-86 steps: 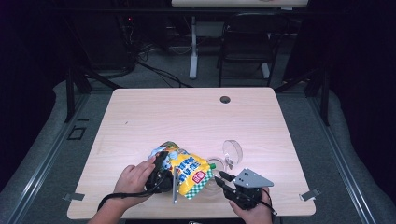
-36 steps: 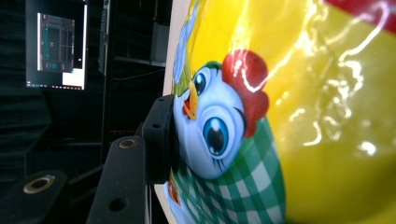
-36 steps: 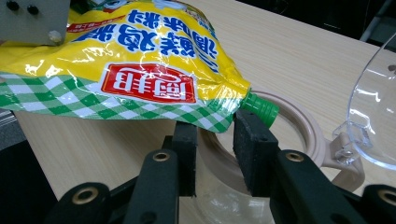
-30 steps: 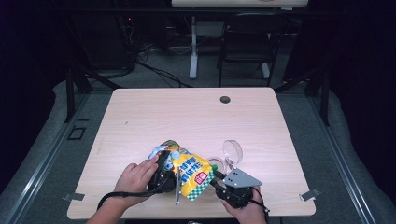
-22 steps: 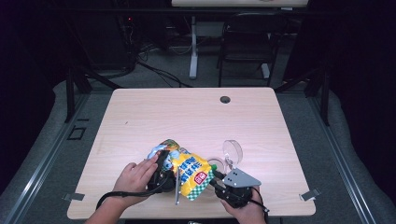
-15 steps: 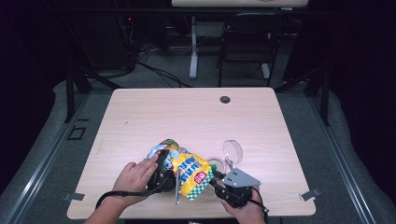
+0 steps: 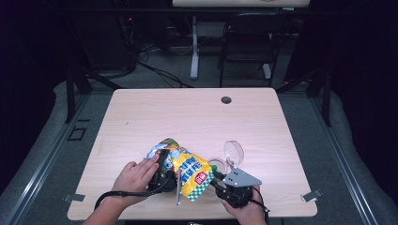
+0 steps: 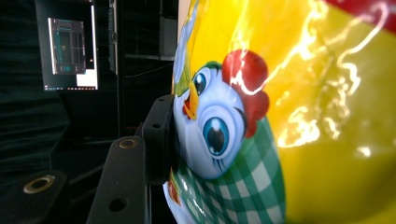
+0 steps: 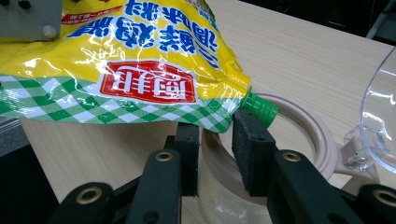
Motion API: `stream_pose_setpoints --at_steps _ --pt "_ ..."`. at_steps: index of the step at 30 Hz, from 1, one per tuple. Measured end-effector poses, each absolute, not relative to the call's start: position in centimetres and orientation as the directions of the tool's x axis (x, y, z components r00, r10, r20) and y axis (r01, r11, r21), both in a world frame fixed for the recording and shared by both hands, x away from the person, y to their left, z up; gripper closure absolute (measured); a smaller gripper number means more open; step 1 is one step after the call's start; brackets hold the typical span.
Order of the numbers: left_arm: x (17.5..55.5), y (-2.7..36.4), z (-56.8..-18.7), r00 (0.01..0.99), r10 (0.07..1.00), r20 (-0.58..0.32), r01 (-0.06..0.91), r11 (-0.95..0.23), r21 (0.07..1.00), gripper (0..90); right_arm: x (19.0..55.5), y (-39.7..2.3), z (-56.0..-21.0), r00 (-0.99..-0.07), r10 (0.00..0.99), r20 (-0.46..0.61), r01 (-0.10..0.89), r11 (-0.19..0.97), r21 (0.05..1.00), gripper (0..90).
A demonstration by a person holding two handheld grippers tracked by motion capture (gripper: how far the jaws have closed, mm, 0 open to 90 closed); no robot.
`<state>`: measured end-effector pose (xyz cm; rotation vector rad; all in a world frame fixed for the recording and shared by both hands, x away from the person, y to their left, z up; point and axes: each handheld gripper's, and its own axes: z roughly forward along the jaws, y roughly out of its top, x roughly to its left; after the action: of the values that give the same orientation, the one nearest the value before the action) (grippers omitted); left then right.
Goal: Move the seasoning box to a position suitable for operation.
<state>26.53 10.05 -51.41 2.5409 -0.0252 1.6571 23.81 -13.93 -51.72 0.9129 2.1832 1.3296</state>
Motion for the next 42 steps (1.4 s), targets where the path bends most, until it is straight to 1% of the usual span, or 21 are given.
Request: stream_pose_setpoints --at_steps 15,21,37,42 --pt "26.47 9.87 -50.9 0.389 0.004 0.921 -0.07 -0.997 0.034 54.5 24.0 -13.97 -51.78 -0.696 0.718 0.005 0.327 0.31 0.893 72.6" --pt "26.45 9.77 -50.92 0.387 0.004 0.922 -0.068 -0.997 0.033 54.5 24.03 -14.01 -51.8 -0.695 0.719 0.009 0.33 0.308 0.892 72.8" --pt "26.38 9.6 -50.67 0.376 -0.035 0.926 -0.066 -0.998 -0.011 54.5 24.19 -13.92 -52.02 -0.698 0.716 0.024 0.342 0.303 0.889 73.4" --pt "26.38 9.55 -50.61 0.38 -0.034 0.924 -0.064 -0.998 -0.01 54.5 24.2 -13.99 -51.99 -0.698 0.716 0.026 0.345 0.304 0.888 73.3"
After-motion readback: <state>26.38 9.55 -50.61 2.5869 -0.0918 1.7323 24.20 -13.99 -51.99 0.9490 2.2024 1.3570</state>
